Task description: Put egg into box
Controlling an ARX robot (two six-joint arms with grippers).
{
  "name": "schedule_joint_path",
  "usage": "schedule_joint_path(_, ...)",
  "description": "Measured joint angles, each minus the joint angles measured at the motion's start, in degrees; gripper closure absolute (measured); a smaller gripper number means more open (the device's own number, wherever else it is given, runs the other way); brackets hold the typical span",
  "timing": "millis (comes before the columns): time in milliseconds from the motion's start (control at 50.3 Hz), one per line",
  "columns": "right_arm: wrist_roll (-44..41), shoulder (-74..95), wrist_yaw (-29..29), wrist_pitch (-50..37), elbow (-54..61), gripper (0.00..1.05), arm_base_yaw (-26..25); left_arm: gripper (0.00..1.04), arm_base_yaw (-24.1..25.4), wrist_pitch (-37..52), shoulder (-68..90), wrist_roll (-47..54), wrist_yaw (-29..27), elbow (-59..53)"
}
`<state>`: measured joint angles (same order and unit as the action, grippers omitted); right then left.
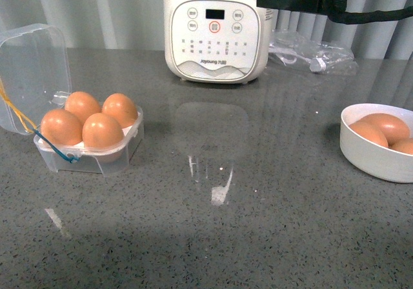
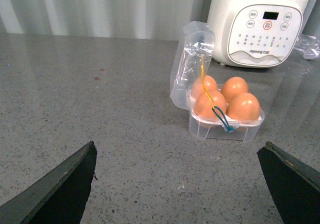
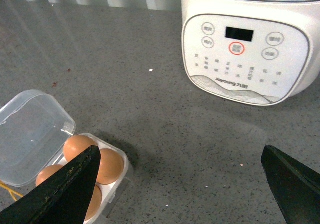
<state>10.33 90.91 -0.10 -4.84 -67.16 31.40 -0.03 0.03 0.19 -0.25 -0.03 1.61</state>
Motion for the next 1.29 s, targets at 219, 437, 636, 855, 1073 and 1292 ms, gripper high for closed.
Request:
schedule_joint_path(219, -7.65, -5.57, 26.51, -27.76, 16.57, 0.33, -0.57, 0.07, 0.0, 0.0, 0.0, 0.0, -0.11, 0.0)
schedule_joint_path(437, -9.81, -21.18, 20.35, -37.77, 40.04, 0.81, -10.93, 0.07, 0.0, 0.0, 0.0, 0.0, 0.0, 0.0)
schedule_joint_path(636, -10.32, -27.98, 15.3, -38.62, 48.54, 1.01, -15.28, 0.07, 0.0, 0.0, 0.0, 0.0, -0.02, 0.0)
schedule_joint_path(855, -10.34, -36.57, 10.34, -37.68, 55.91, 1.01, -20.41, 0.07, 0.0, 0.0, 0.0, 0.0, -0.02, 0.0)
schedule_joint_path(1073, -10.32, -44.74, 7.13, -34.18, 60.67, 1.01, -24.2, 0.07, 0.0, 0.0, 0.0, 0.0, -0.02, 0.0)
schedule_joint_path(1292, -10.32, -51.6, 1.88, -29.77, 63.21, 1.01, -28.09, 0.07, 0.0, 0.0, 0.0, 0.0, -0.02, 0.0)
